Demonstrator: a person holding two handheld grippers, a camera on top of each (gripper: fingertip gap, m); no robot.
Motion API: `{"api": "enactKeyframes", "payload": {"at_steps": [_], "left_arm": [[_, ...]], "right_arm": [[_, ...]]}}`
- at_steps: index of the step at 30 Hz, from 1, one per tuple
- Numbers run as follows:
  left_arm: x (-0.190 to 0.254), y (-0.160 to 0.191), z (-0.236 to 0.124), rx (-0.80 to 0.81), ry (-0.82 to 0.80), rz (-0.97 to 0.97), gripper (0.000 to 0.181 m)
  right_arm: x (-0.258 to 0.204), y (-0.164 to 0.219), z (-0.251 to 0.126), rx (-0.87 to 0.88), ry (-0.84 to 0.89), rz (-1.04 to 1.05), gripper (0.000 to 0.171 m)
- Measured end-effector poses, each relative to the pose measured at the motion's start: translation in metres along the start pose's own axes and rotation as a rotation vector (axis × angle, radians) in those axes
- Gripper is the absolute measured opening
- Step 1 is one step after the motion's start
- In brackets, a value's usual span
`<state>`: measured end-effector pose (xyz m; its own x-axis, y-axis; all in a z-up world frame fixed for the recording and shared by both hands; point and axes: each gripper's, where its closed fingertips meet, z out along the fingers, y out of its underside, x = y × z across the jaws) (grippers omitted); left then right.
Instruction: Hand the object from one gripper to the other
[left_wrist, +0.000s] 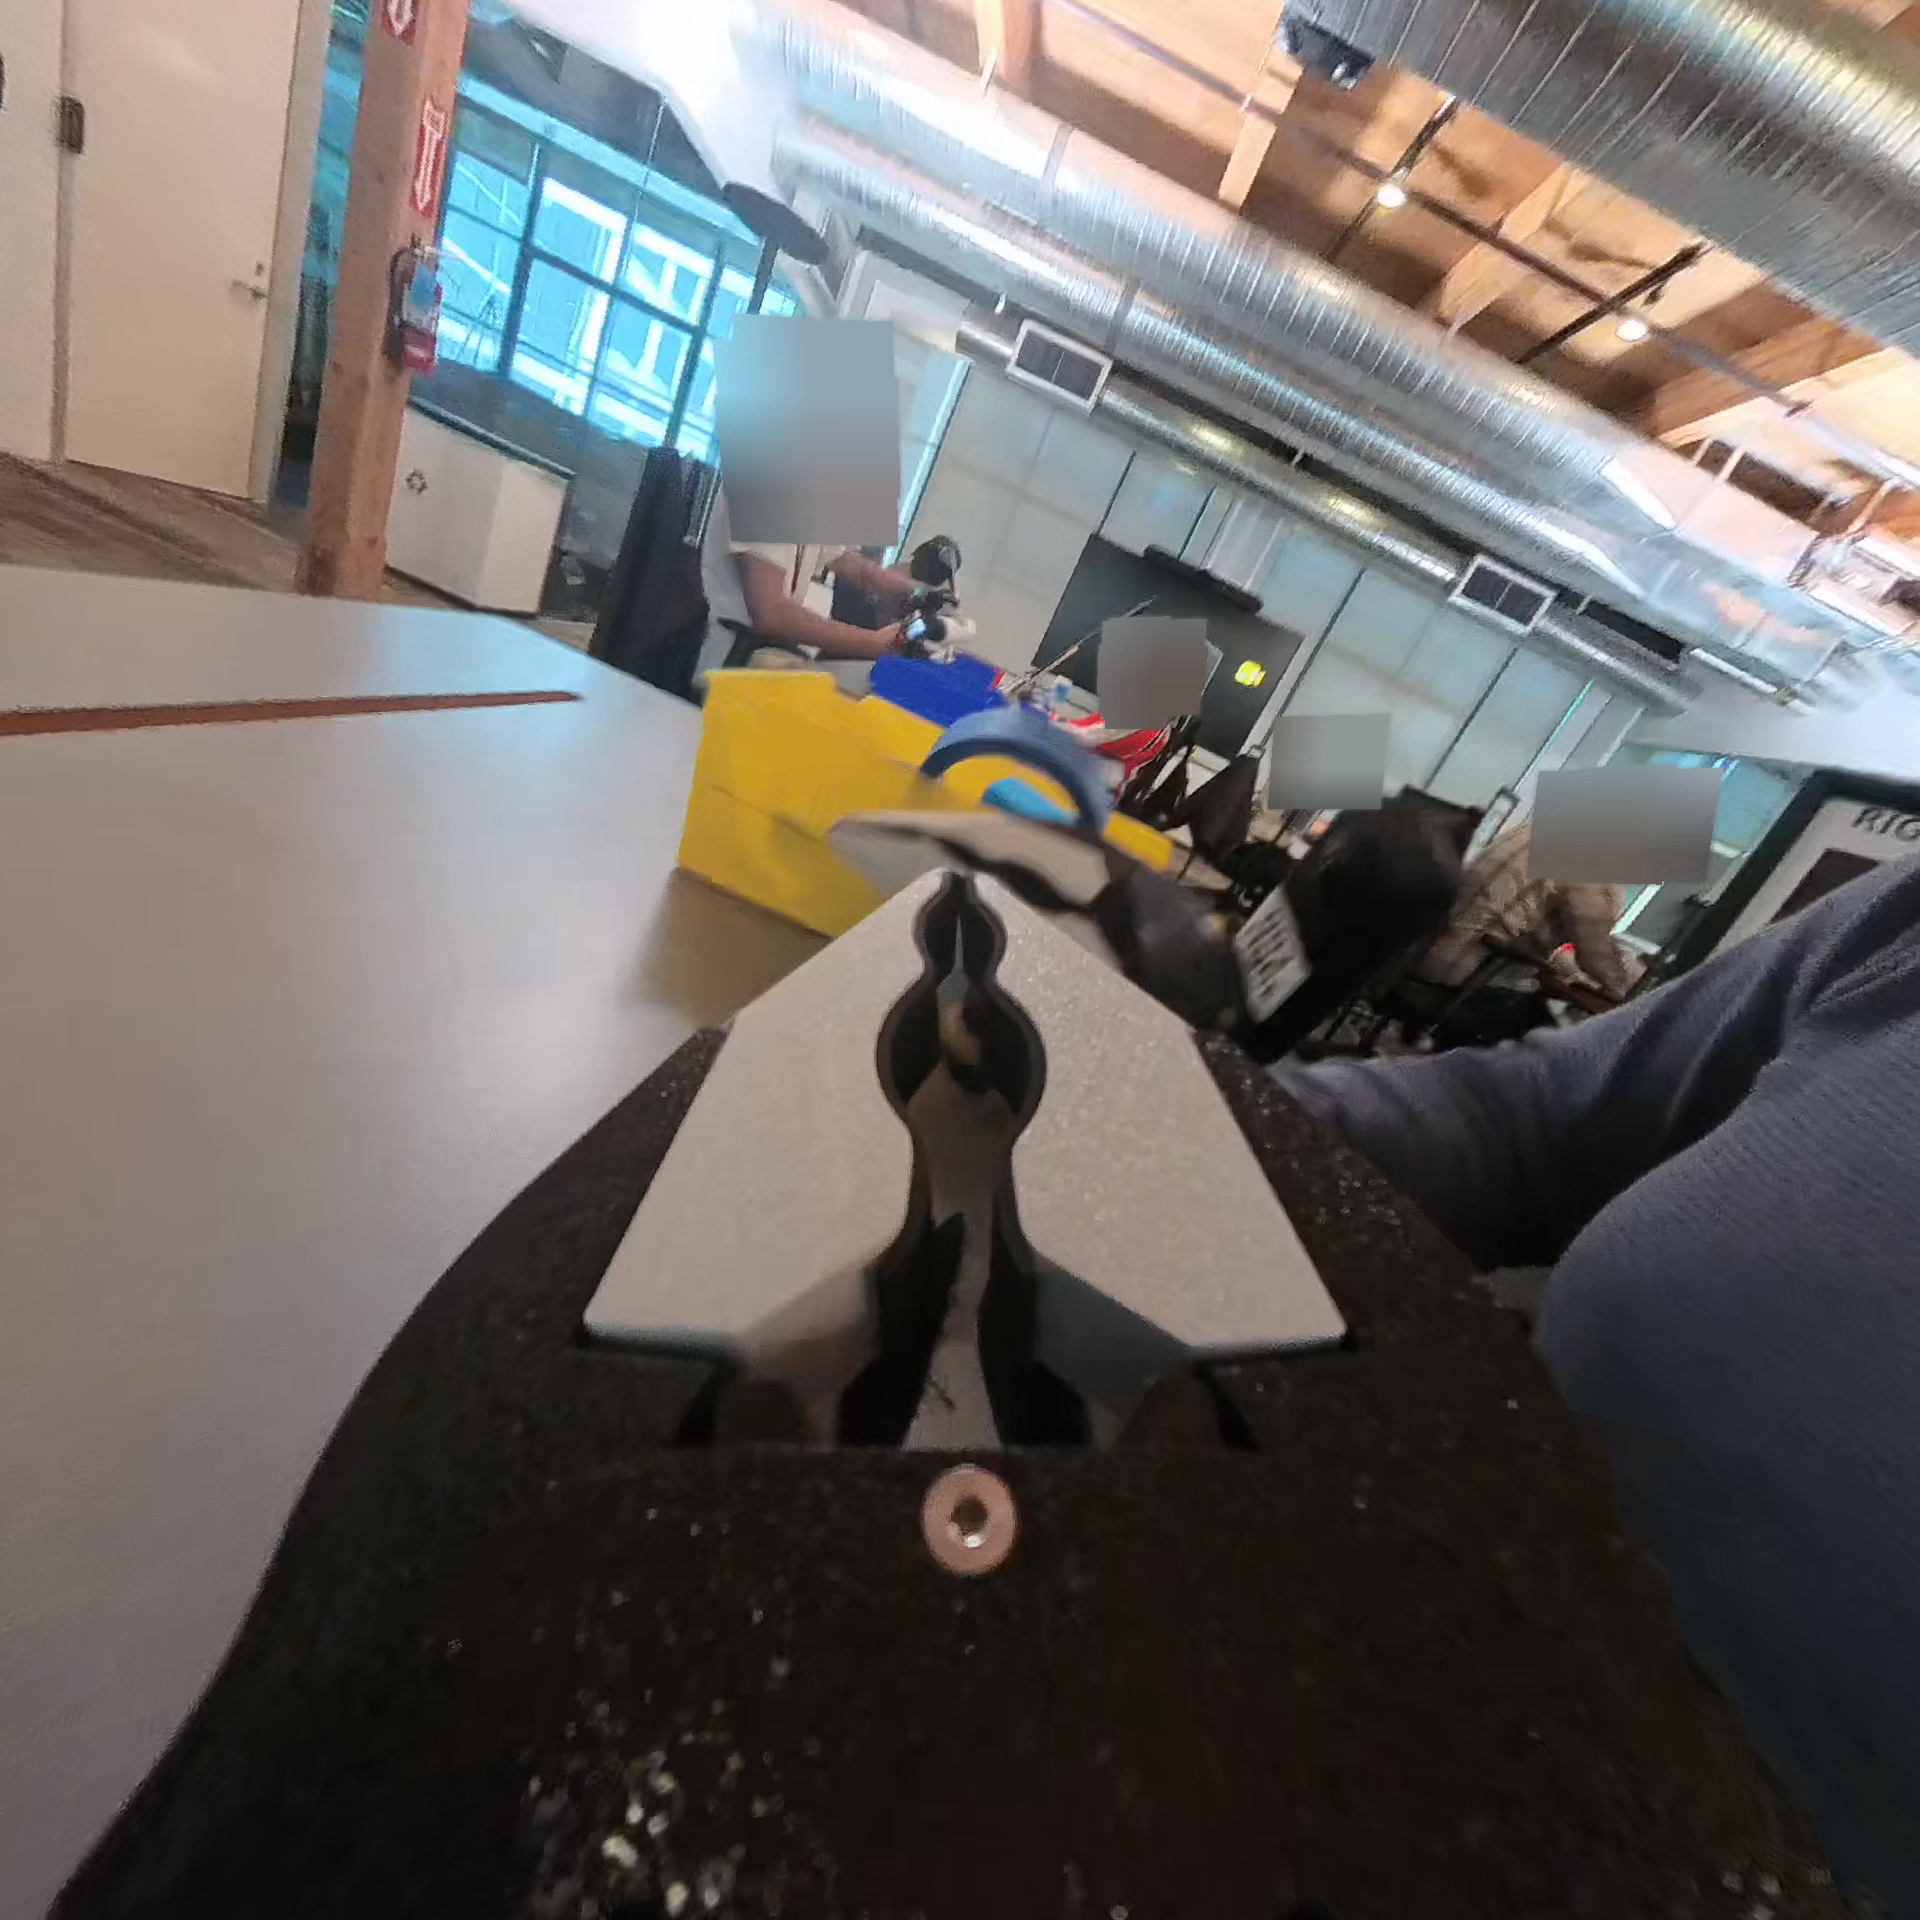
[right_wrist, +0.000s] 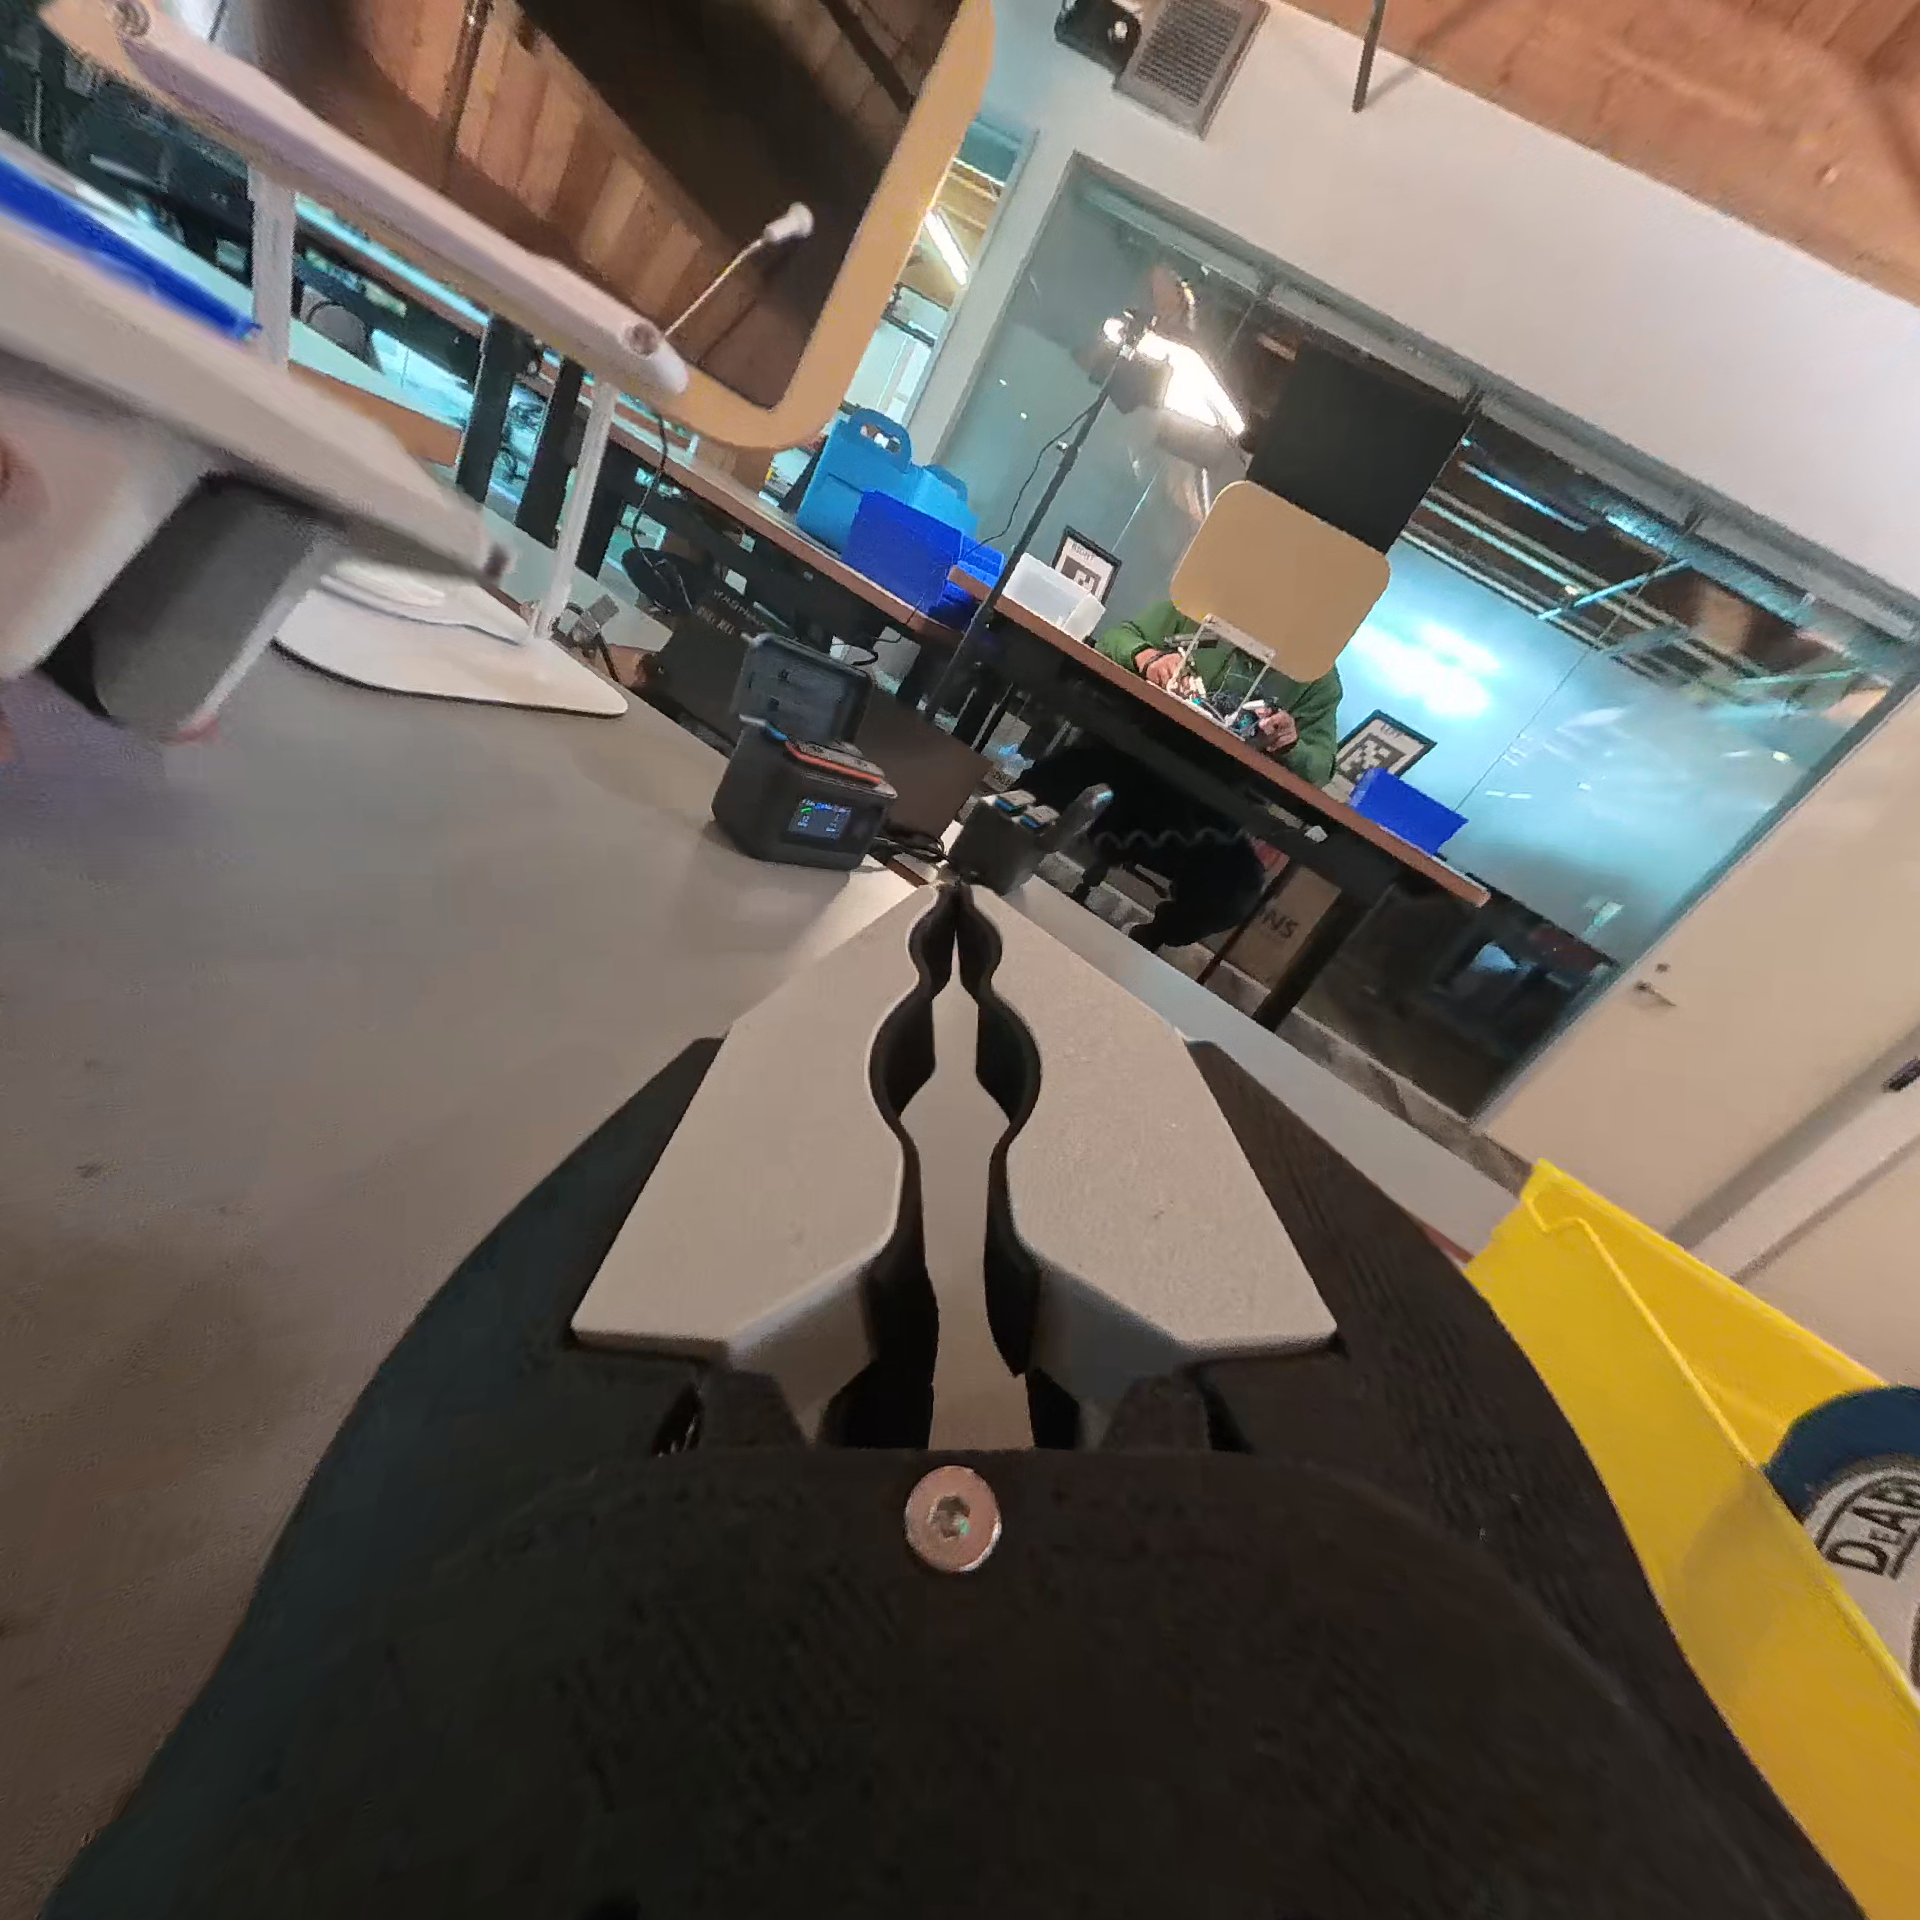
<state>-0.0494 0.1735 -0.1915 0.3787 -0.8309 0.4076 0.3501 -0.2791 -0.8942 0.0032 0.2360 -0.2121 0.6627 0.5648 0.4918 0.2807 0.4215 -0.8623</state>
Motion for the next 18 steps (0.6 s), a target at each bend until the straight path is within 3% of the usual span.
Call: {"api": "enactKeyframes", "payload": {"at_steps": [3, 6, 8, 10, 13, 16, 18], "left_arm": [[0.044, -0.034, 0.007, -0.020, -0.020, 0.115, 0.000], [0.070, -0.075, -0.033, -0.049, -0.228, 0.319, 0.000], [0.065, -0.088, -0.086, -0.124, -0.457, 0.401, 0.000], [0.040, -0.093, -0.164, -0.219, -0.791, 0.389, 0.000], [0.012, -0.080, -0.287, -0.285, -1.248, 0.158, 0.000], [0.001, -0.049, -0.372, -0.370, -1.514, -0.016, 0.019], [-0.003, -0.025, -0.408, -0.478, -1.612, -0.124, 0.029]], "right_arm": [[-0.003, 0.002, 0.003, -0.005, -0.019, 0.003, 0.000], [-0.004, -0.001, 0.001, 0.015, -0.026, 0.013, 0.000], [-0.003, -0.001, 0.001, 0.017, -0.022, 0.015, 0.000], [-0.002, 0.000, 0.001, 0.017, -0.025, 0.028, 0.000], [-0.001, 0.002, 0.003, 0.010, -0.030, 0.054, 0.000], [-0.001, 0.002, 0.004, 0.013, -0.032, 0.055, 0.000], [-0.003, 0.001, 0.004, 0.017, -0.038, 0.047, 0.000]]}}
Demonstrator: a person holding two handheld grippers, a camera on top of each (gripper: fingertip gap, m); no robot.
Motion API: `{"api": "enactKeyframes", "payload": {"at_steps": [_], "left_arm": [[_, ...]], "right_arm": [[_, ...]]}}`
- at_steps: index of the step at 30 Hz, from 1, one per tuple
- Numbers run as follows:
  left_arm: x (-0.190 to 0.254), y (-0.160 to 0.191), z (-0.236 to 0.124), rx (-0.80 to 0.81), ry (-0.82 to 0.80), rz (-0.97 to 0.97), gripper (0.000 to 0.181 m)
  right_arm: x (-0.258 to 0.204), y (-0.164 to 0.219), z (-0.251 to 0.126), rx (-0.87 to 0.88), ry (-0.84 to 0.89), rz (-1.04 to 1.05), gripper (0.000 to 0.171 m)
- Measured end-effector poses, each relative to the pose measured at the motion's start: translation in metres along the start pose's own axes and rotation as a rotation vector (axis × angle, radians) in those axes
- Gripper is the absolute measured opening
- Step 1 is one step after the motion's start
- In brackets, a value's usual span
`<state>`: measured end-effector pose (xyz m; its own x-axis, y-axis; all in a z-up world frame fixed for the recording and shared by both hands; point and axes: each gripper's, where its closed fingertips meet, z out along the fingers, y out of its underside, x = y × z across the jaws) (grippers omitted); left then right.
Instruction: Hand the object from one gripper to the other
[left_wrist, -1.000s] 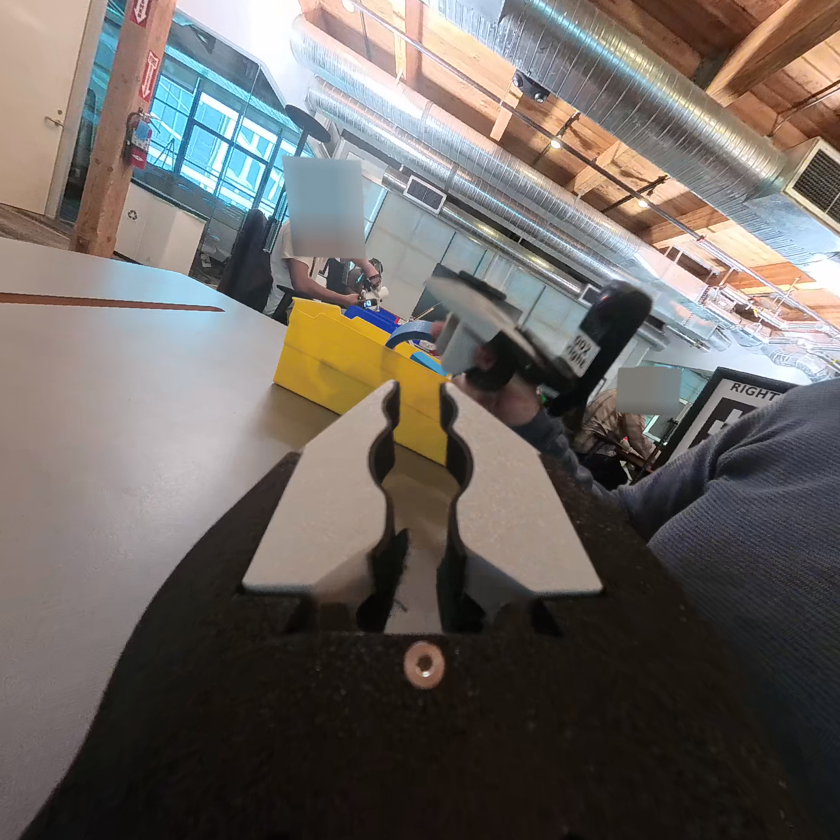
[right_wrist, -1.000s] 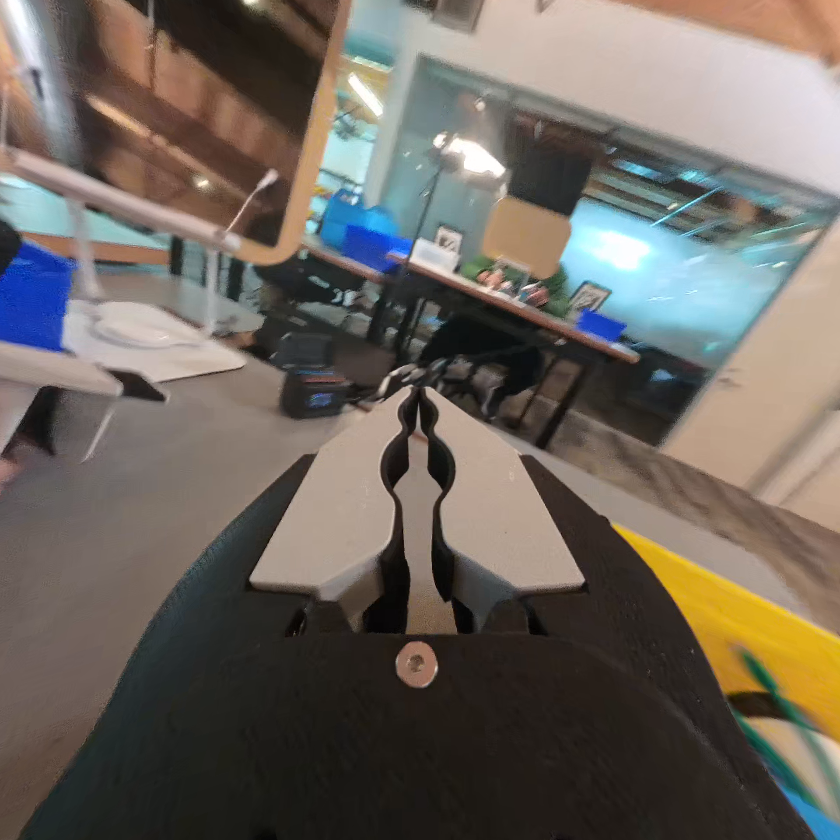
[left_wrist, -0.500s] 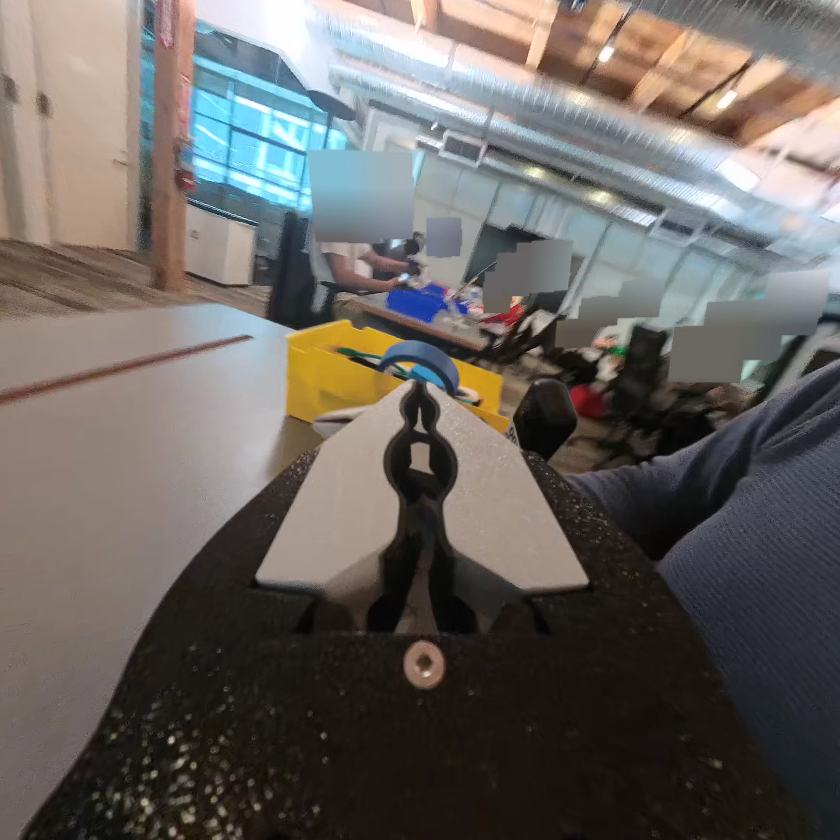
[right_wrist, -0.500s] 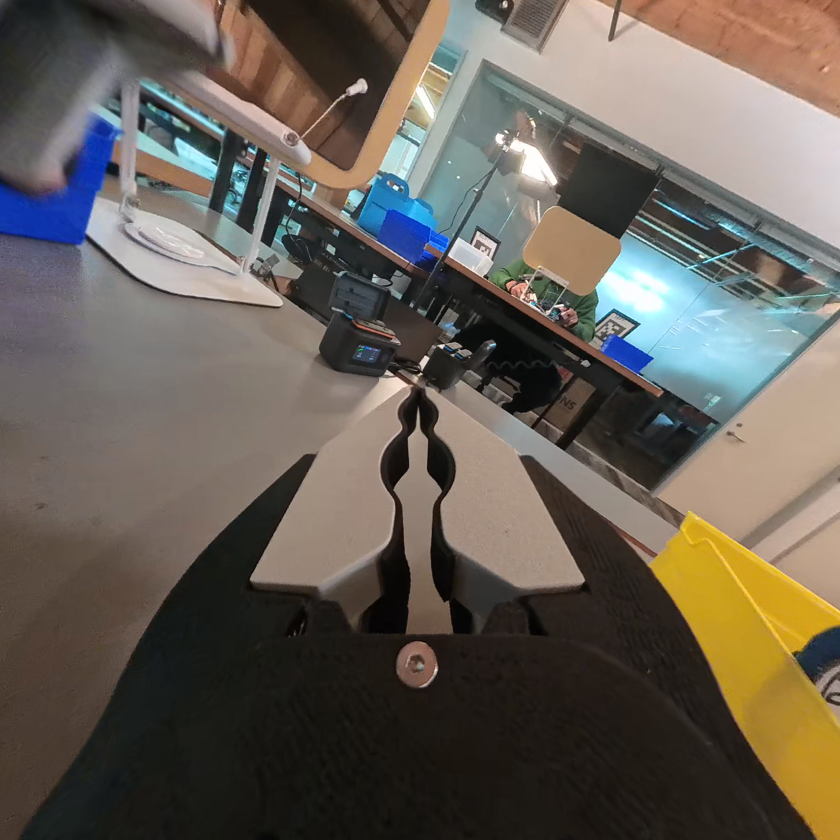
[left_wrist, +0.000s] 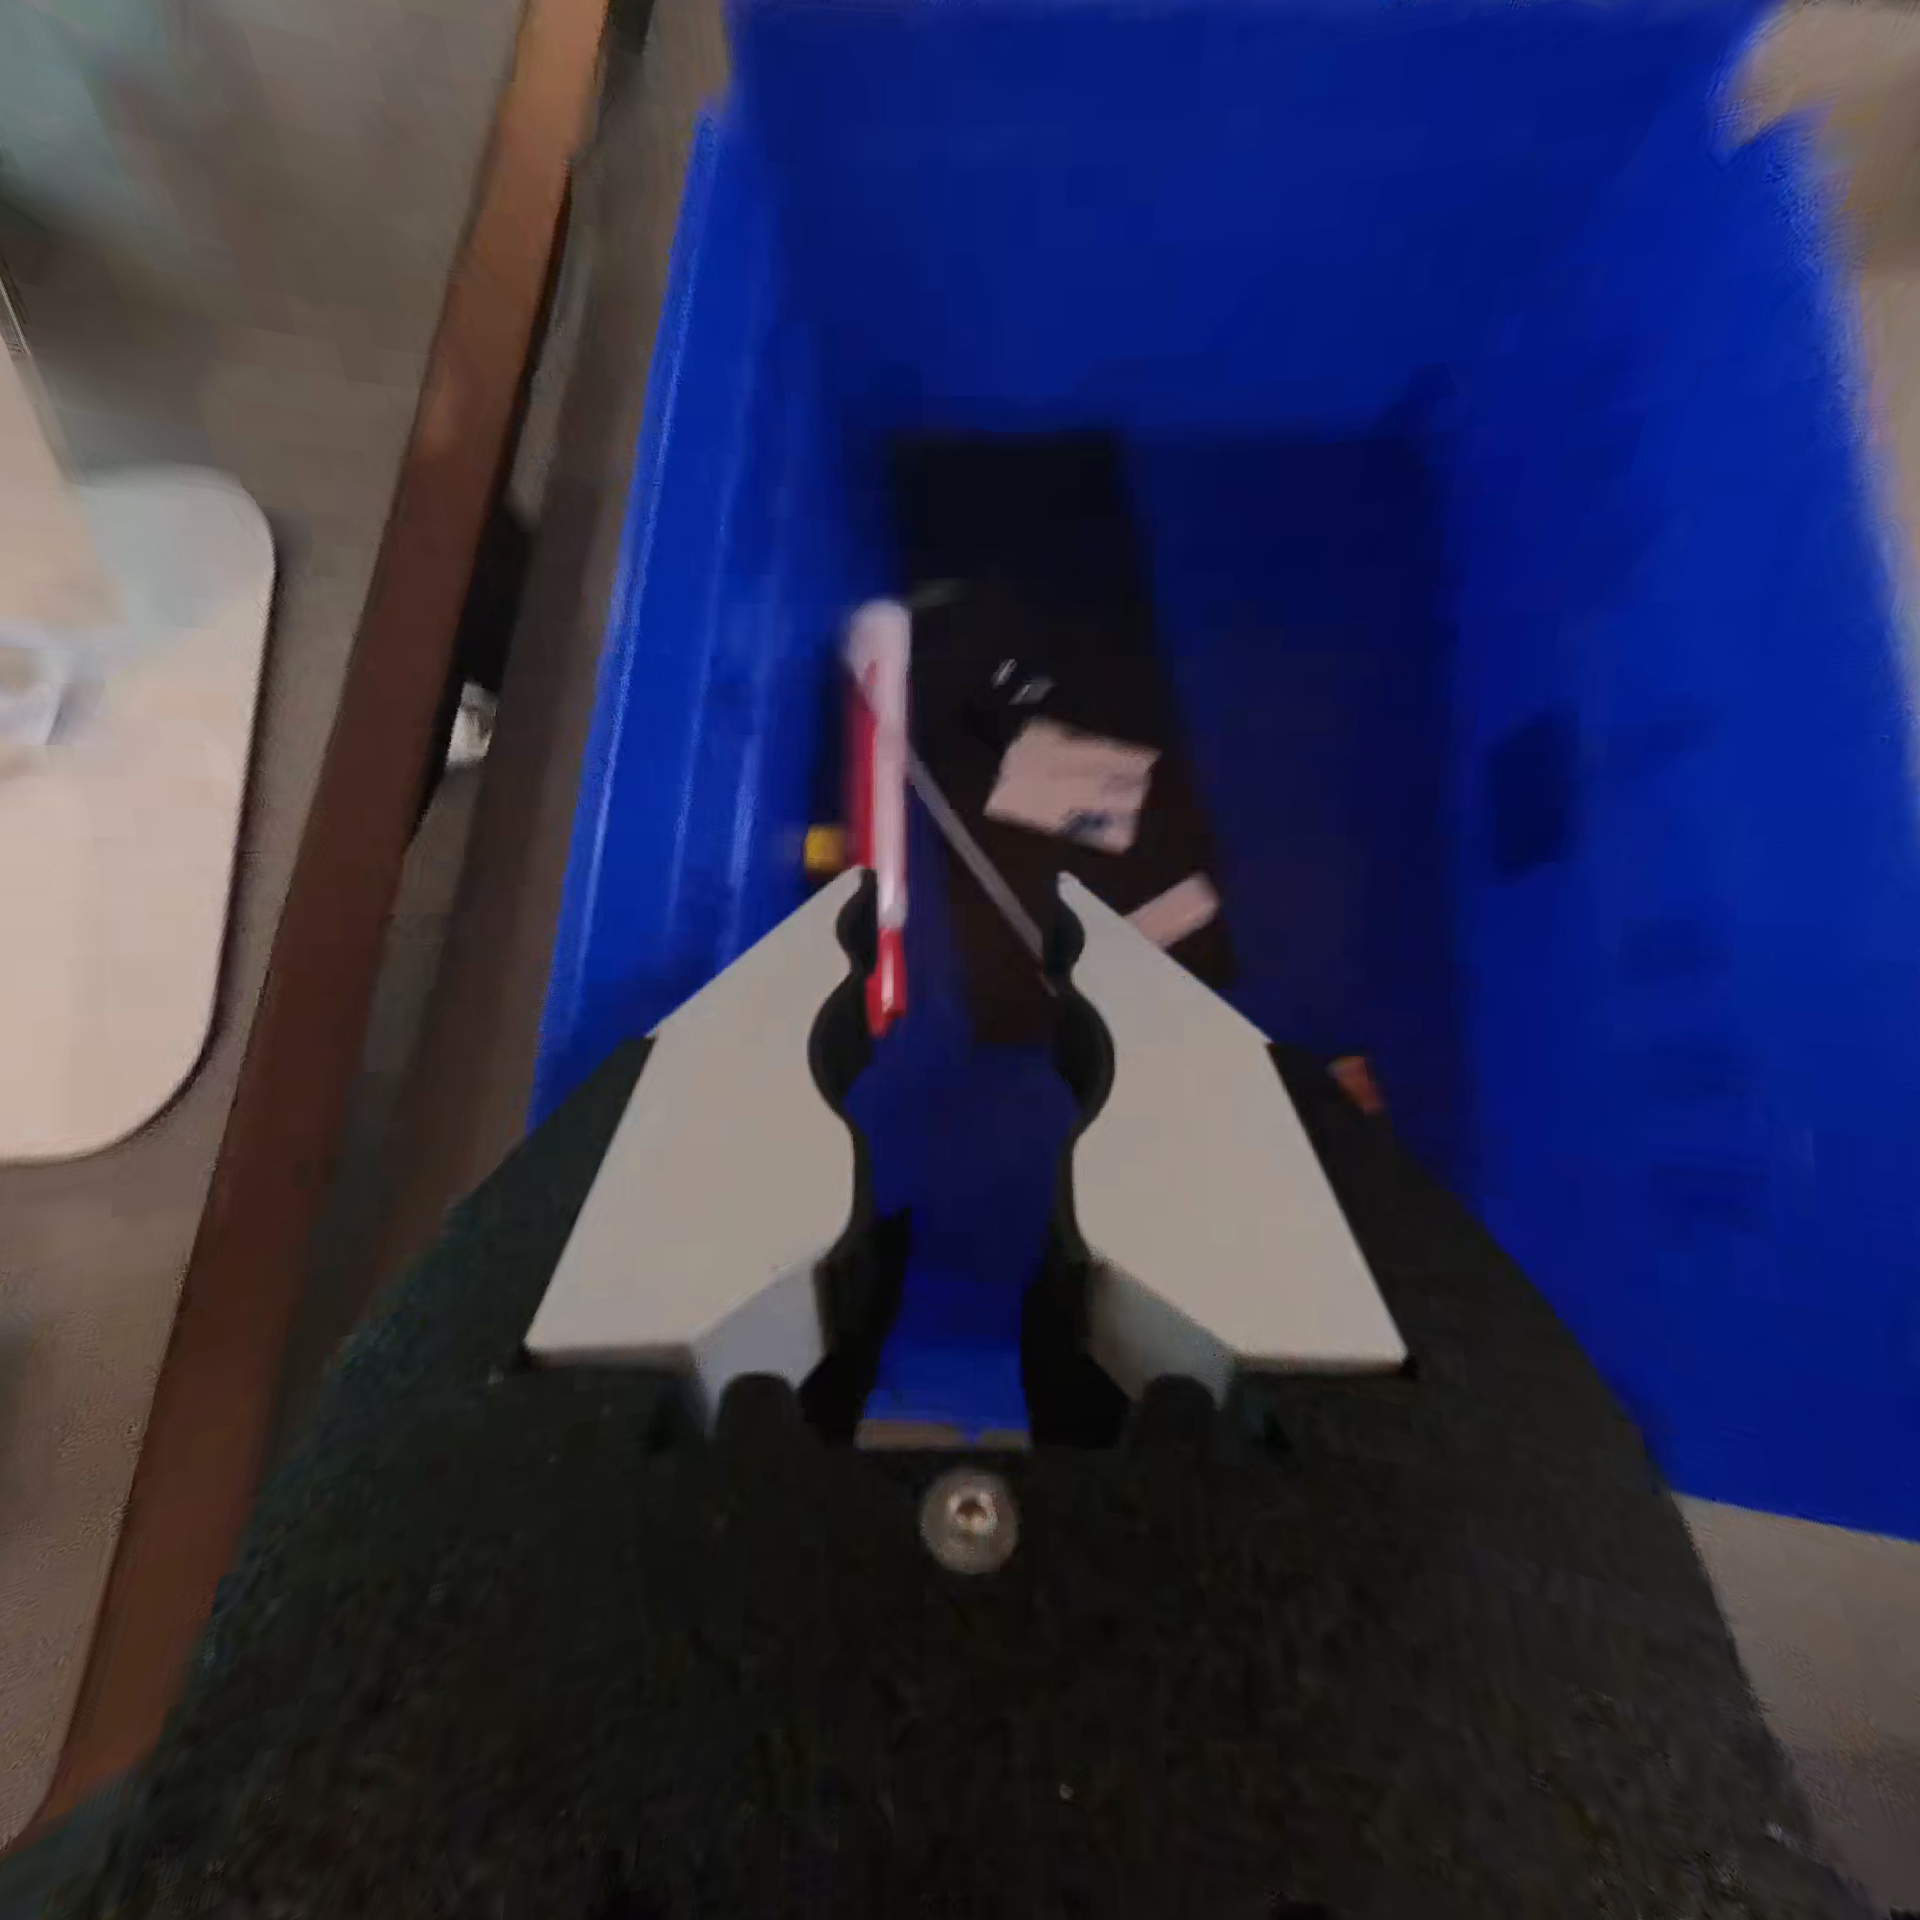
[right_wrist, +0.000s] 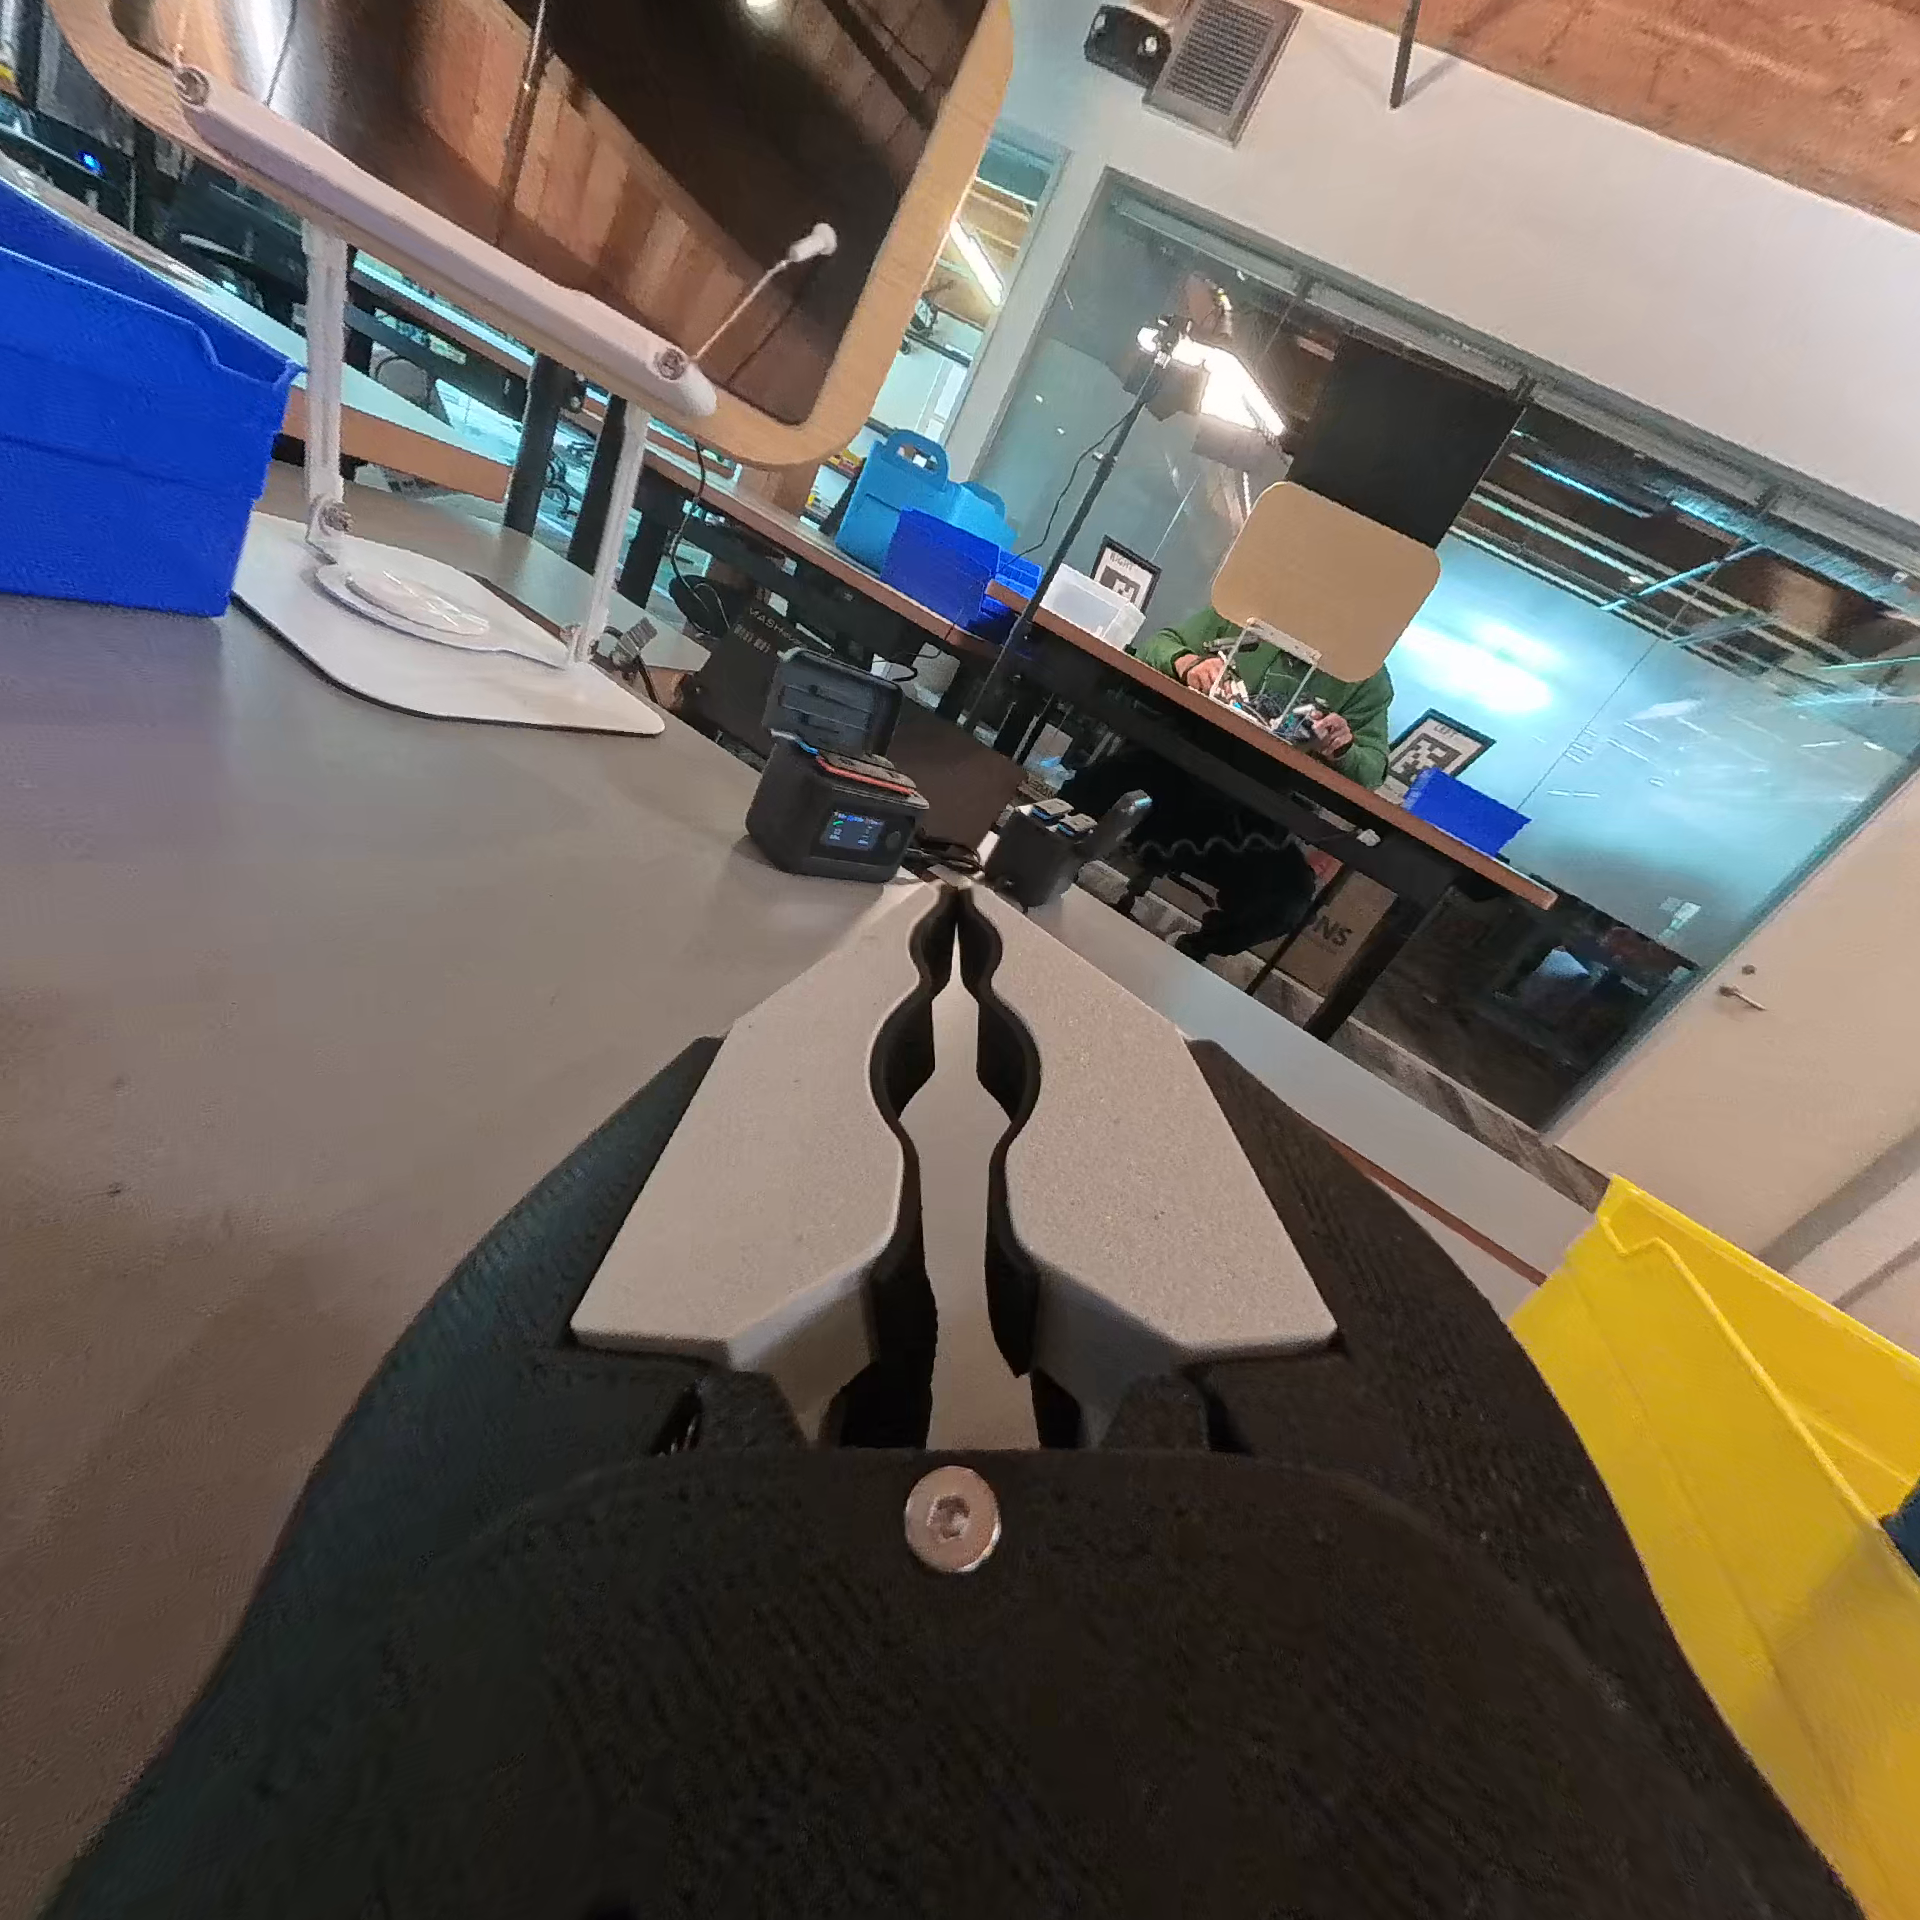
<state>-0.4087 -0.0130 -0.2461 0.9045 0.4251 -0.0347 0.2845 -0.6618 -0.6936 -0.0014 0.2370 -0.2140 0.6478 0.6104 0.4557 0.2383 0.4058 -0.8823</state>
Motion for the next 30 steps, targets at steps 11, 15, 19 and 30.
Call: {"api": "enactKeyframes", "payload": {"at_steps": [11, 15, 19, 30], "left_arm": [[-0.024, 0.037, 0.053, -0.212, -0.152, 0.093, 0.028], [-0.029, 0.041, 0.058, -0.243, -0.182, 0.052, 0.024], [-0.030, 0.041, 0.061, -0.249, -0.173, 0.021, 0.022], [-0.026, 0.040, 0.059, -0.226, -0.123, 0.031, 0.016]], "right_arm": [[-0.004, 0.000, 0.000, -0.002, -0.018, -0.015, 0.000], [-0.005, 0.000, 0.000, 0.000, -0.026, -0.011, 0.000], [-0.006, -0.001, 0.000, 0.003, -0.034, -0.002, 0.000], [-0.010, -0.002, 0.000, 0.009, -0.060, 0.007, 0.000]]}}
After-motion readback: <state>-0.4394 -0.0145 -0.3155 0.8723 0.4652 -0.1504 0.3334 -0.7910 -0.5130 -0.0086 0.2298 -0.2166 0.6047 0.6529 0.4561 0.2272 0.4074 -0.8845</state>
